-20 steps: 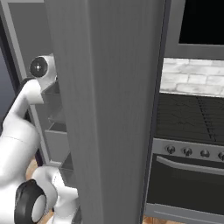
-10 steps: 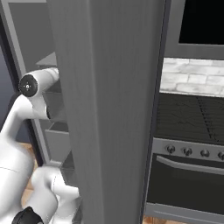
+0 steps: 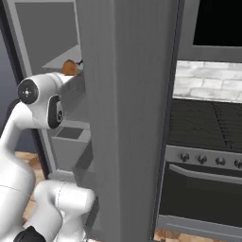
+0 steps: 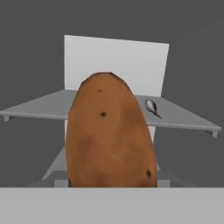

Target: Place one potato and one fish in each tupperware on the nearby counter, to pack two identical lunches.

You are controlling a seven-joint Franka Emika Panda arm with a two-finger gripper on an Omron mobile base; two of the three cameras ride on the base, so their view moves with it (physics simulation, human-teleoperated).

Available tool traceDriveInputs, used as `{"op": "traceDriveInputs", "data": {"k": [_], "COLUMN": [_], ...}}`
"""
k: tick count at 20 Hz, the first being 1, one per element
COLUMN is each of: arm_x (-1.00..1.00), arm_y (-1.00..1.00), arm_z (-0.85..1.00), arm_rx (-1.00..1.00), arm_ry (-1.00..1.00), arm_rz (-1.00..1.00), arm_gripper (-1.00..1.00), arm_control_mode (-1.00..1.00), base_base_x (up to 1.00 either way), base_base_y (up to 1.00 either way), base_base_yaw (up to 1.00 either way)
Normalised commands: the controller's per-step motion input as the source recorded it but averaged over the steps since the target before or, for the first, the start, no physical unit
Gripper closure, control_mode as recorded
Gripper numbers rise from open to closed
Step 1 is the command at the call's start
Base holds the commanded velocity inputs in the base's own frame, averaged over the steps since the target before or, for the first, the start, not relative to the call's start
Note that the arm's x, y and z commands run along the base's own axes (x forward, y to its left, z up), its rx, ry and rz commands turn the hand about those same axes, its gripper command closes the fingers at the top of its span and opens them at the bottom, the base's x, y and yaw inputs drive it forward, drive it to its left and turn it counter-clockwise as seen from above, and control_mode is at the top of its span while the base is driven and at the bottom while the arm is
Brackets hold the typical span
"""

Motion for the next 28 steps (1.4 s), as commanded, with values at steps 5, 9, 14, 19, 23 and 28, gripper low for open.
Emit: {"op": "traceDriveInputs", "data": {"k": [5,9,14,19,23,28], "arm_x": [0.00,0.00,0.00,0.00,0.00,0.00], "arm_y": [0.00,0.00,0.00,0.00,0.00,0.00], "arm_z": [0.00,0.00,0.00,0.00,0.00,0.00], "arm_rx": [0.00,0.00,0.00,0.00,0.00,0.00], "arm_ry": [0.00,0.00,0.00,0.00,0.00,0.00], "arm_rz": [0.00,0.00,0.00,0.00,0.00,0.00], "arm_gripper": [1.00,1.00,1.00,1.00,1.00,1.00], "arm_control_mode": [1.00,1.00,1.00,1.00,1.00,1.00], "base_base_x": [-0.60,-0.83,-0.83,-0.93,-0.94,-0.89], "base_base_y": [0.41,0.68,0.53,0.31,0.08,0.05], "base_base_yaw": [-0.03,-0.04,-0.02,-0.04,-0.06,-0.06]}}
